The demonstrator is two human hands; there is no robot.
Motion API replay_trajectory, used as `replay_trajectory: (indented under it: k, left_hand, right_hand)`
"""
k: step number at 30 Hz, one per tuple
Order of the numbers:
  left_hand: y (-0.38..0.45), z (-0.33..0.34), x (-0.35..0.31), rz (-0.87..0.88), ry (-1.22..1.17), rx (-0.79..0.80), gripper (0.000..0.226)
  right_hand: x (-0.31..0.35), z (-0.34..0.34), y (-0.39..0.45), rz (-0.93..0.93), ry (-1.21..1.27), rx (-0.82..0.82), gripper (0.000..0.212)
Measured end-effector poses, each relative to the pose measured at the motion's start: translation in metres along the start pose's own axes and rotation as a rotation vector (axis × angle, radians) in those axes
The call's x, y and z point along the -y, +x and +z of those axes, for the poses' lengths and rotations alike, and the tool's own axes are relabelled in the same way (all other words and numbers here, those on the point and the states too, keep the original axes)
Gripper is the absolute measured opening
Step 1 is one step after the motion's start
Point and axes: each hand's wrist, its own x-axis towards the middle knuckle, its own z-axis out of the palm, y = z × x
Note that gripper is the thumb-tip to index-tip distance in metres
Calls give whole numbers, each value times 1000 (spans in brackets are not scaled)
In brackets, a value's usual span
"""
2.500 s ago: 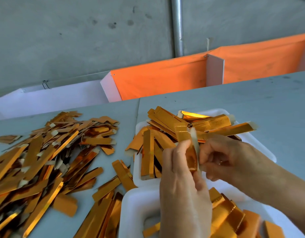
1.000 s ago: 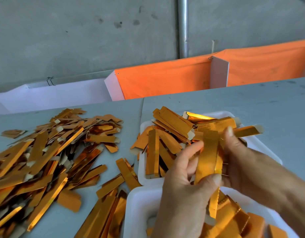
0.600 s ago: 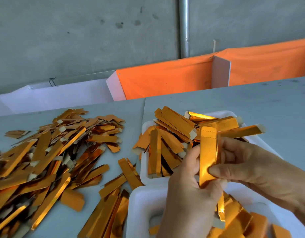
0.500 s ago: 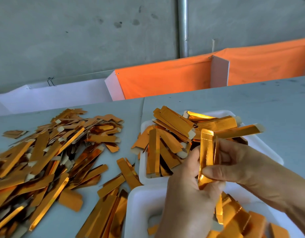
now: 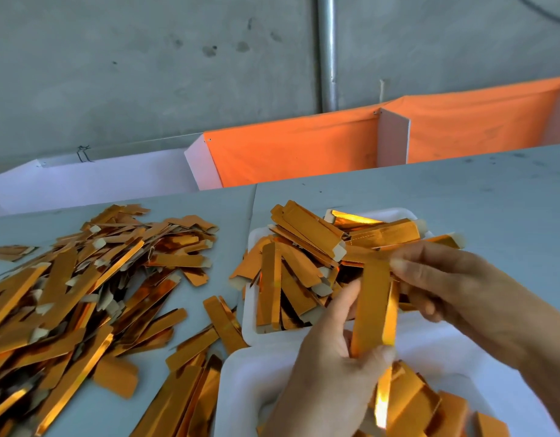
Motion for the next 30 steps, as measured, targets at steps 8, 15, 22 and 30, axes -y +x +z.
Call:
replay_trajectory:
  k: [8,15,22,30]
  left_hand:
    - [3,-6,1,-27,-36,40,41]
    - [4,-7,1,-175,-240,210,37]
    - [3,-10,-2,-99,17,-171,59]
    - [6,5,3,268,952,-346,75]
  right_hand:
    - [-6,-8,5,5,-5,121,27]
    - [0,-18,2,-41,118,315,37]
    - [6,-16,0,9,82,113,18]
    - [5,-11,1,114,44,53,19]
